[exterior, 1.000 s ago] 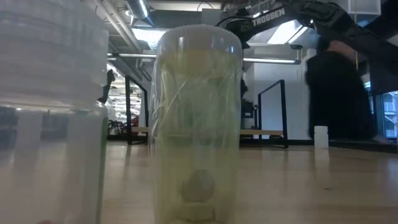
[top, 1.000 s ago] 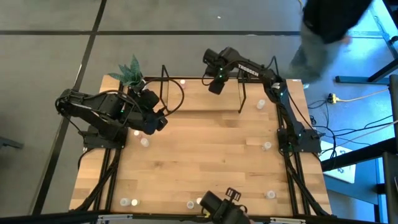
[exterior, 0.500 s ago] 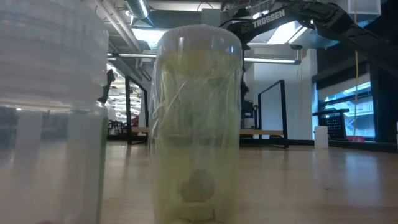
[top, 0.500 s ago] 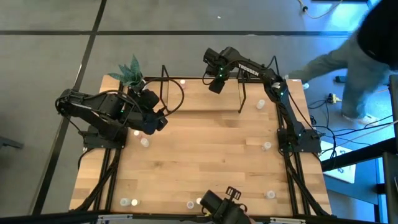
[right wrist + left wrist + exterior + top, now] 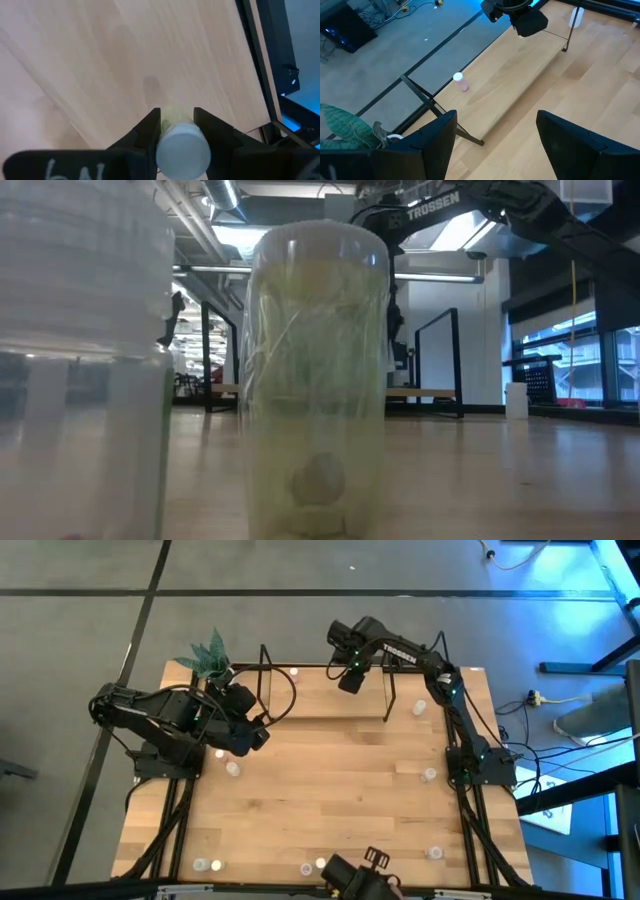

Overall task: Pick and place medicine bottles onto shelf by color
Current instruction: Put the top yellow pill bottle on the shelf

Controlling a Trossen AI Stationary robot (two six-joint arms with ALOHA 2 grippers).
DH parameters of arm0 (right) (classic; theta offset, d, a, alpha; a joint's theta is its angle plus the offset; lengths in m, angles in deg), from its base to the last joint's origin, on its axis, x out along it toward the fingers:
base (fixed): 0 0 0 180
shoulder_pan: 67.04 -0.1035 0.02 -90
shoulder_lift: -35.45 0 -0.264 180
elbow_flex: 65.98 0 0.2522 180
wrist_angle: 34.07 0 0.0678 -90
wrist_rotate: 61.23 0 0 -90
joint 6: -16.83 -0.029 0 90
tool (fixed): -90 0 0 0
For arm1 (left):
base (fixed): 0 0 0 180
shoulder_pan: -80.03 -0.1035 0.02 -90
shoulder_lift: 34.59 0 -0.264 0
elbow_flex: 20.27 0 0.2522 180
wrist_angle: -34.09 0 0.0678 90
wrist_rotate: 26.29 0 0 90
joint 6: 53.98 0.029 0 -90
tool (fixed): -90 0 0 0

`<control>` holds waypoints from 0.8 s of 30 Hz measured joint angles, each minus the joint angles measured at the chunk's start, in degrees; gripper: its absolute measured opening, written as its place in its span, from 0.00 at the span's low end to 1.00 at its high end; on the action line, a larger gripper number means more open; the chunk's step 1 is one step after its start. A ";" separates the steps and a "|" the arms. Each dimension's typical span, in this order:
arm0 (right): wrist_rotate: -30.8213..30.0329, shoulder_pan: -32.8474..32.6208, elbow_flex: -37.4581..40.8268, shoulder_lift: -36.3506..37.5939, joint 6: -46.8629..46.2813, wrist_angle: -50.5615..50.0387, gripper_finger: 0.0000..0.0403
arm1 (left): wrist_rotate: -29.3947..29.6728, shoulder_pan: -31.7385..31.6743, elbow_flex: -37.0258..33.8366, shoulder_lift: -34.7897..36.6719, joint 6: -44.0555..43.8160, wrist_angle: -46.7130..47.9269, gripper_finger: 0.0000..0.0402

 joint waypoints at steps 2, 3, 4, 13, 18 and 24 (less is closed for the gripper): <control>0.00 -0.31 0.00 0.00 0.26 0.01 0.27 | 0.02 0.00 0.00 -0.02 0.02 0.00 0.67; 0.00 -0.47 0.00 0.00 0.46 0.03 0.28 | 0.02 0.00 0.00 -0.02 0.02 0.00 0.67; 0.00 -0.65 0.00 0.00 0.88 0.01 0.28 | 0.01 0.00 0.00 -0.02 0.06 0.00 0.67; 0.15 -1.31 -0.09 6.58 3.11 -0.17 0.27 | 0.02 0.00 0.00 -0.02 0.11 0.02 0.67; -0.03 -1.35 -0.11 11.46 2.78 -0.15 0.28 | 0.02 0.00 0.00 -0.02 0.07 0.02 0.67; 6.23 -1.74 0.13 12.24 2.98 3.35 0.29 | 0.02 0.00 0.00 0.00 0.04 0.02 0.67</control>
